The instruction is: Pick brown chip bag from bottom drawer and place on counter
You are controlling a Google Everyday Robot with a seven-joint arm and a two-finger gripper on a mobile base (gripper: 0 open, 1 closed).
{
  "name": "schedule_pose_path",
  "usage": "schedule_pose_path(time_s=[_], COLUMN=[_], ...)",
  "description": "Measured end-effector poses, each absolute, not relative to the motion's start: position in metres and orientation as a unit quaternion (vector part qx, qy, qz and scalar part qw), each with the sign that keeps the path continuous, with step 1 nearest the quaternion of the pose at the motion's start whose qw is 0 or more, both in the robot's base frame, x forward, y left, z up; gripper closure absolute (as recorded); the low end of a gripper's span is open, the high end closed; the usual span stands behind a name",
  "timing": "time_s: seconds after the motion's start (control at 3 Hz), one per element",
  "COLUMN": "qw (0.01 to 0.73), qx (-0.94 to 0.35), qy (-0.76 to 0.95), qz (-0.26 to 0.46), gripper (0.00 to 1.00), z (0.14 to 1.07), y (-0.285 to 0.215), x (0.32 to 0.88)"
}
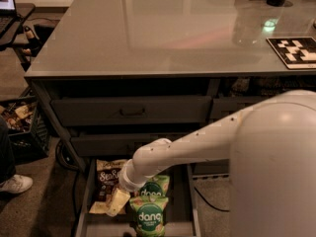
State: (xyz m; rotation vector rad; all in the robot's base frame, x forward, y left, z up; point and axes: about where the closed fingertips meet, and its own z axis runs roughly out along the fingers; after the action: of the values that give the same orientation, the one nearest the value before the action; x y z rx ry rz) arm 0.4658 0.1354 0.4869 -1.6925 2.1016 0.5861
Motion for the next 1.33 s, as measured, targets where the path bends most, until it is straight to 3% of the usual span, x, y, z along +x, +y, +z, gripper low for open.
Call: schedule_pose_path(time_s=[0.33,0.67,1.33], qw=[0.191,0.171,0.178], qx=[-0.599,-0.581,-0.577], qy=[0.757,0.775,0.775], qz=[0.176,0.181,0.188], gripper=[0.0,0.0,0.0], z=[0.451,0.386,0.354], y=[0.134,0.137,0.151], x=[0.489,0.512,0.517])
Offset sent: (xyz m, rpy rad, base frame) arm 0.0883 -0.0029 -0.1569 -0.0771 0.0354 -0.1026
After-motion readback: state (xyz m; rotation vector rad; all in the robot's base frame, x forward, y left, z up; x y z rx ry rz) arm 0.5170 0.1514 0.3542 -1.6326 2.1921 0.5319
